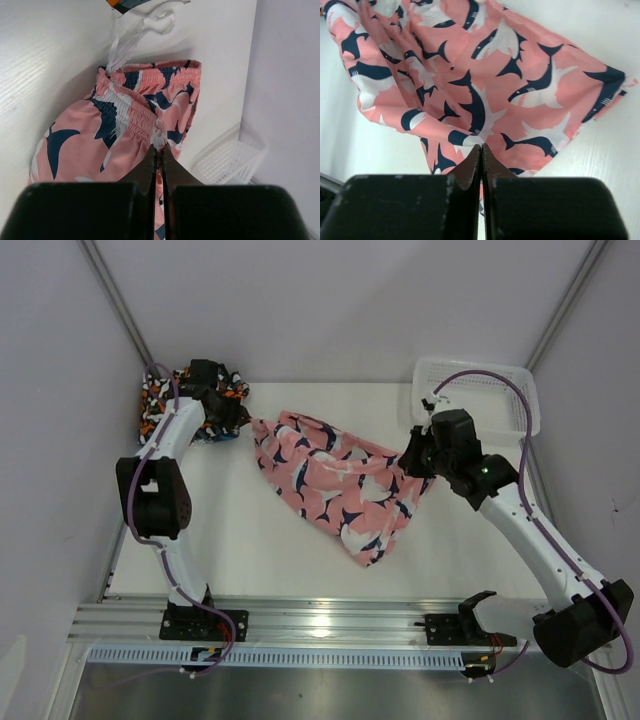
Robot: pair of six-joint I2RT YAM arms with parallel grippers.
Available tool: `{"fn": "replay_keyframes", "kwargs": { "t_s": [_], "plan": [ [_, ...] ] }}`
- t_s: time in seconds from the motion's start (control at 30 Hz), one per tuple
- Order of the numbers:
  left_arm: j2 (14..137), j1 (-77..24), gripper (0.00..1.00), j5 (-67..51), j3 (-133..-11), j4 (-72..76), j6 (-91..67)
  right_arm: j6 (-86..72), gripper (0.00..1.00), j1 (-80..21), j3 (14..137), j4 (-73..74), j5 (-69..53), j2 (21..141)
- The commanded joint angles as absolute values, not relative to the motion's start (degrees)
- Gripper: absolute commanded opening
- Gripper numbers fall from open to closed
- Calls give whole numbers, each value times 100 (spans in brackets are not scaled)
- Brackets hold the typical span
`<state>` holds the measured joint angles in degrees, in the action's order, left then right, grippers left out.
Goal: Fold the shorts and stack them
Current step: Fold the shorts
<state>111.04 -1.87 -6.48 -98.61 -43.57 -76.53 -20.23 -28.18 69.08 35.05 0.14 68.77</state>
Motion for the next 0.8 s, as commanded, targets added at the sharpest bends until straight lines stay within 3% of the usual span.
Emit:
{"fn": "replay_keyframes", "kwargs": {
  "t_s": [0.0, 0.47, 0.77],
  "plan": [
    [11101, -211, 0, -809, -10072, -4131, -8349, -1846, 0, -2366, 7136, 3665, -447, 6785],
    [11232, -527, 0, -308, -10617, -3455, -9316, -1705, 0, -739, 7154, 3472, -852, 7400],
    [11777, -808, 0, -80, -10670, -2672, -9773, -1652, 0, -457, 6943, 2963, -765, 8102]
  ]
}}
